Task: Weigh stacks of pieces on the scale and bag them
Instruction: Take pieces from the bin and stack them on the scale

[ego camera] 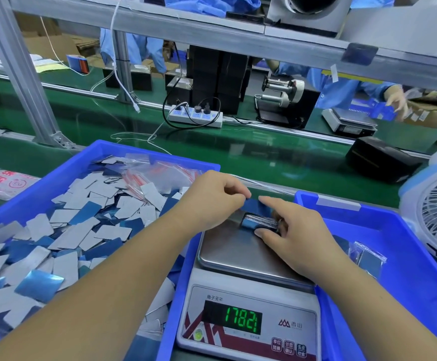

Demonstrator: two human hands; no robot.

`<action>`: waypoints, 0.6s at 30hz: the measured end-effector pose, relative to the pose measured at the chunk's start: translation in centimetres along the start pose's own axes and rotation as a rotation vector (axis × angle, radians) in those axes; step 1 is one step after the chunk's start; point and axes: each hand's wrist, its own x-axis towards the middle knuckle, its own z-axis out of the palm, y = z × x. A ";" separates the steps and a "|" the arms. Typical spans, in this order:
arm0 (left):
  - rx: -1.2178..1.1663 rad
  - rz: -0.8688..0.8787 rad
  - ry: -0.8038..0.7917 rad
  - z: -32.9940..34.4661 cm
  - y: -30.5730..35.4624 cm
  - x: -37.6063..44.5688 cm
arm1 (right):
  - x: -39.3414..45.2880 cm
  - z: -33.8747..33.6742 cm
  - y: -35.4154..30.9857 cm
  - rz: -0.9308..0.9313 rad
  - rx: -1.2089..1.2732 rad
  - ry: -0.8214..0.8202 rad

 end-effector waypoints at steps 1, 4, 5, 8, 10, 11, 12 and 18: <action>0.050 0.008 -0.016 0.1 0.0 0.0 | 0.0 0.0 0.0 -0.010 -0.026 -0.009; 0.148 0.018 -0.090 0.3 0.0 -0.2 | 0.1 -0.1 0.1 -0.013 -0.046 -0.029; 0.158 0.016 -0.104 0.3 0.0 -0.2 | 0.1 -0.2 0.1 -0.005 -0.035 -0.034; 0.072 0.019 -0.083 0.3 0.4 -0.4 | 0.2 -0.6 0.4 0.033 0.018 -0.015; -0.124 0.032 -0.114 0.3 0.9 -0.7 | 0.4 -0.9 0.7 0.062 0.051 -0.002; -0.220 0.029 -0.162 0.5 1.1 -0.9 | 0.4 -1.0 0.8 0.074 0.056 -0.012; -0.279 0.023 -0.222 0.8 1.2 -1.1 | 0.5 -0.9 0.8 0.086 0.055 -0.032; -0.218 0.011 -0.432 2.6 2.5 -2.2 | 1.0 -0.3 0.5 0.126 -0.012 -0.062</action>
